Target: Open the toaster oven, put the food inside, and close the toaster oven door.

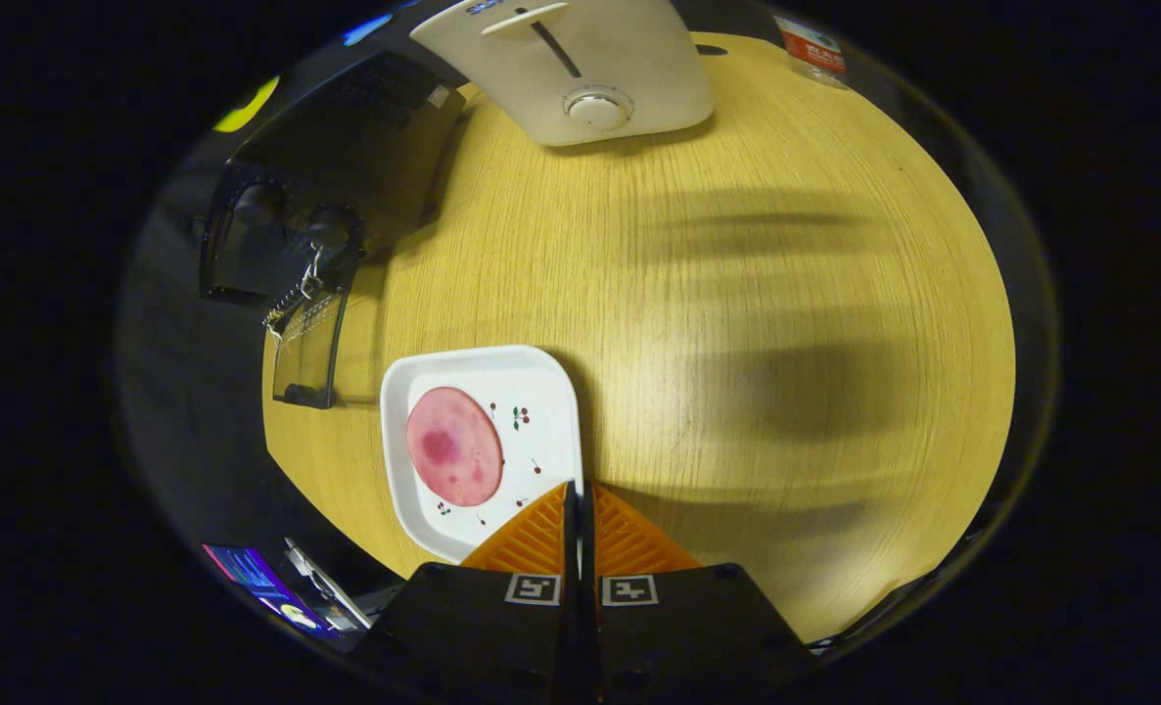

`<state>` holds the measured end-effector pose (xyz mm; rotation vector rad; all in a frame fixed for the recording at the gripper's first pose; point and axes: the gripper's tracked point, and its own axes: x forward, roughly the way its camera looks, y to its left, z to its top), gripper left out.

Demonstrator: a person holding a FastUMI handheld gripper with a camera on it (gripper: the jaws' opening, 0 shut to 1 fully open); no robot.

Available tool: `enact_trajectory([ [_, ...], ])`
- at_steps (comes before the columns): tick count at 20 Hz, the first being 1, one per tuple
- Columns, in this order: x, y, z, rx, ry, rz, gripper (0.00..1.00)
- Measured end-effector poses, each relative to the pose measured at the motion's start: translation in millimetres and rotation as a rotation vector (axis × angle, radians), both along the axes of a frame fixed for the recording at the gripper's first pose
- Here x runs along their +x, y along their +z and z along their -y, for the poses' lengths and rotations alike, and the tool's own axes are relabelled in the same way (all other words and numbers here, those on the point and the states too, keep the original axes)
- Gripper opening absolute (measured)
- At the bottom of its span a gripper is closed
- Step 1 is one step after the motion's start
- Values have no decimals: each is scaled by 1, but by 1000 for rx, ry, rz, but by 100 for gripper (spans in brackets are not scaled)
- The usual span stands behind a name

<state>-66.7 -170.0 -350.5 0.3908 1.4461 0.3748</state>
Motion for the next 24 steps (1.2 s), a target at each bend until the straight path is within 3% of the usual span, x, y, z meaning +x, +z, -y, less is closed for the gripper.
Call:
enact_trajectory([
  [7, -2, 13, -5, 166, -149, -22, 2],
  [15, -10, 59, -12, 252, -272, 16, 2],
  [24, -30, 108, -73, 320, -414, 76, 1],
])
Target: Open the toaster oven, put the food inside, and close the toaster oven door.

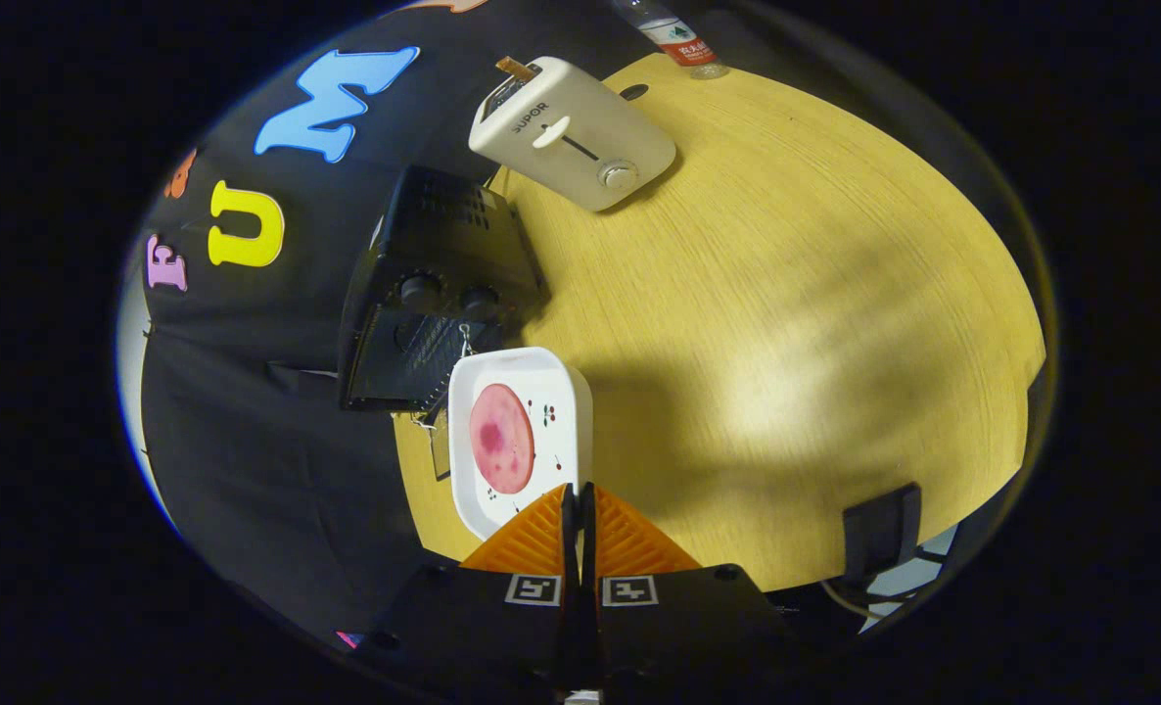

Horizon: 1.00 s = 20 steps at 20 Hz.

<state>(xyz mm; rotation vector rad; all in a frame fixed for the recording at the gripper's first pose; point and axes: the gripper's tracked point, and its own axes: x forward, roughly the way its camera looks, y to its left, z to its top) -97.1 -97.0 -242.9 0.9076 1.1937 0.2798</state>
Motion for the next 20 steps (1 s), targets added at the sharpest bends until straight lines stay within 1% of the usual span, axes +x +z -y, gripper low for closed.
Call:
enact_trajectory([
  [6, -19, 16, -65, 76, -92, 11, 1],
  [8, -24, 19, -83, 83, -109, 18, 1],
  [11, -30, 29, -109, 84, -109, 40, 1],
  [17, -32, 45, -145, 107, -138, 59, 1],
  [20, -28, 36, -153, 102, -135, 57, 1],
])
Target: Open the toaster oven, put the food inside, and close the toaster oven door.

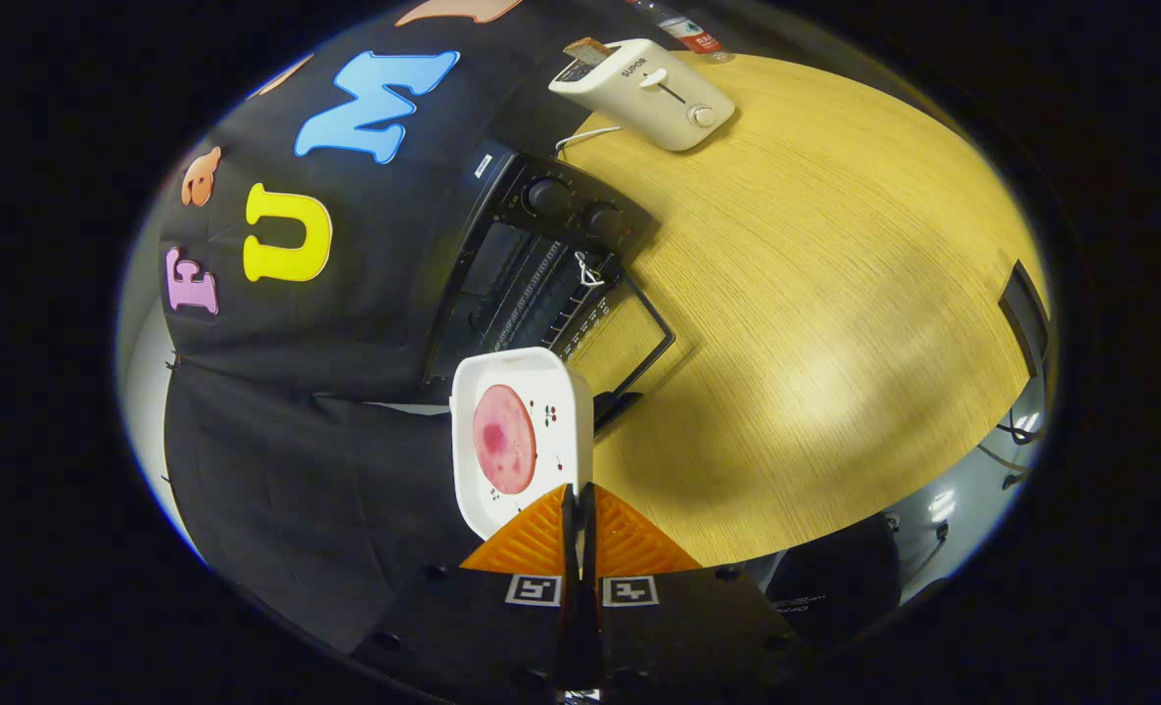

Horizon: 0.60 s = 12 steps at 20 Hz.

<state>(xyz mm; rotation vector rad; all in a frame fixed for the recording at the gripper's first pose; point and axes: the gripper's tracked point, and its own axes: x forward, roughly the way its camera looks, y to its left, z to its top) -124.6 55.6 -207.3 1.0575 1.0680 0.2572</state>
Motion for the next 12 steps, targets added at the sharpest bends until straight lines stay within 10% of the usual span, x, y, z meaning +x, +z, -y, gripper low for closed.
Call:
enact_trajectory([
  [12, 79, -34, -49, -10, -44, -34, 1],
])
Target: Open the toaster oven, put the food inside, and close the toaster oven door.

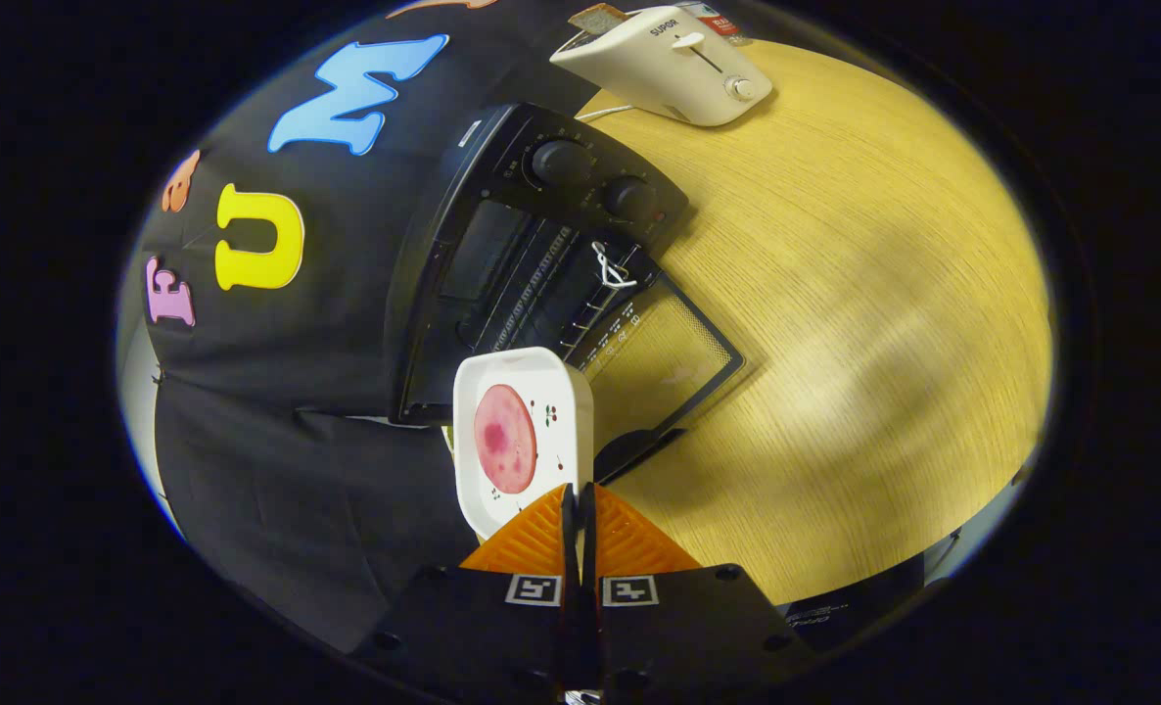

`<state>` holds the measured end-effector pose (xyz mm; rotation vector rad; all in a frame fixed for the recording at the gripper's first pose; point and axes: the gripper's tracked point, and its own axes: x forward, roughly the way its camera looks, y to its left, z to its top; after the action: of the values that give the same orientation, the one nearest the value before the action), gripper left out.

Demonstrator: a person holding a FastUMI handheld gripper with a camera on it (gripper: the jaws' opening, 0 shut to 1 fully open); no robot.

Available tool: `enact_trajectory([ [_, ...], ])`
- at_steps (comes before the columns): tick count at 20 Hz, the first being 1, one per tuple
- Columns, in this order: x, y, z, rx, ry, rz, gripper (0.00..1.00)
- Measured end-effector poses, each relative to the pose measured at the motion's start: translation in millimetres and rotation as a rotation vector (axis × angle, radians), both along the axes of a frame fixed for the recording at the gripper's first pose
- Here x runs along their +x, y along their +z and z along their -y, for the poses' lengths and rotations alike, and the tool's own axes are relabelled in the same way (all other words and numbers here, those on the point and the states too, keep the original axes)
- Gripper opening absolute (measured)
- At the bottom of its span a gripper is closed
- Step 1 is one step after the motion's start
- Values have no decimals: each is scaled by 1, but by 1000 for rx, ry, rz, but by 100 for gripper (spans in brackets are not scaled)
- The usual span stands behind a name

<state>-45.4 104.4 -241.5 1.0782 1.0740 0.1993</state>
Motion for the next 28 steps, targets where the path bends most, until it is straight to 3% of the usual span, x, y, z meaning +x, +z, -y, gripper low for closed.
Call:
enact_trajectory([
  [9, 65, -16, -12, 68, -148, -14, 1],
  [23, 128, -27, -33, 140, -386, 6, 1],
  [28, 147, -35, -33, 98, -469, 22, 2],
])
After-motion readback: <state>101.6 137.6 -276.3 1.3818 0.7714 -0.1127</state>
